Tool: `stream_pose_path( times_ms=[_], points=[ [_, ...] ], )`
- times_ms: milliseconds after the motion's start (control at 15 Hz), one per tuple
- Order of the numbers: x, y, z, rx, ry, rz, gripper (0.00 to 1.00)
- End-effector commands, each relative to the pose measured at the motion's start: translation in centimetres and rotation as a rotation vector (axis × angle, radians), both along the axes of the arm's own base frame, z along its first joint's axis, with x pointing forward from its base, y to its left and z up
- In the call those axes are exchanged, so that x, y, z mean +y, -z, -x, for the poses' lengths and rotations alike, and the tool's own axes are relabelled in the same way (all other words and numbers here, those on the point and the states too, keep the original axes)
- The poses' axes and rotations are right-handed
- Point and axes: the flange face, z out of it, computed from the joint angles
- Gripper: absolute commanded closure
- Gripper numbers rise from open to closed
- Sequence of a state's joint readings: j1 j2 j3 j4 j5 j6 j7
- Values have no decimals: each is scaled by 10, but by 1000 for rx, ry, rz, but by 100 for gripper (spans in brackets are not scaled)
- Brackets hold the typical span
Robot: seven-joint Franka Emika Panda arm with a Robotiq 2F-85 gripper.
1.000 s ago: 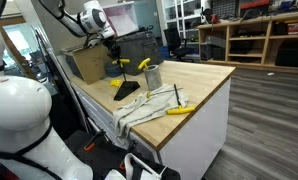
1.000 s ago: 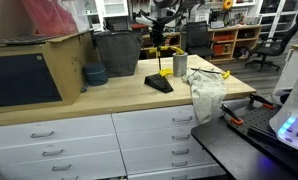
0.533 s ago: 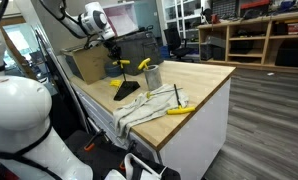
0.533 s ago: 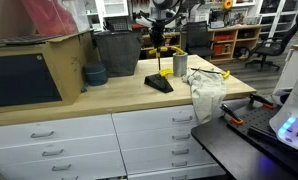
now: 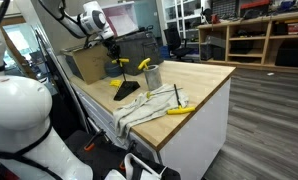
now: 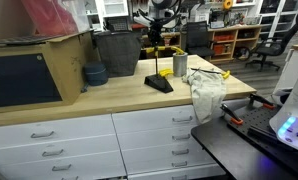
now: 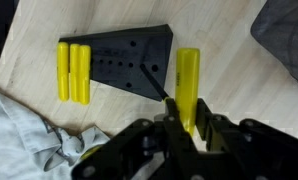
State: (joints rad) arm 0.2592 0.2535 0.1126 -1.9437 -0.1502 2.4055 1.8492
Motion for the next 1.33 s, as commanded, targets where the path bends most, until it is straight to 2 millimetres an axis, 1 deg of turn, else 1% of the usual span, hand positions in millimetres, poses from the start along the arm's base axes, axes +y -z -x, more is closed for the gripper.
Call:
stream_pose_path(
  times_ms=[0, 200, 600, 1267],
  points=[
    [9, -6, -8, -36, 5, -7, 94],
    [10, -4, -11, -34, 5, 2, 94],
    [4, -2, -13, -28, 7, 13, 94],
    [7, 6, -12, 2, -7, 24, 94]
  ],
)
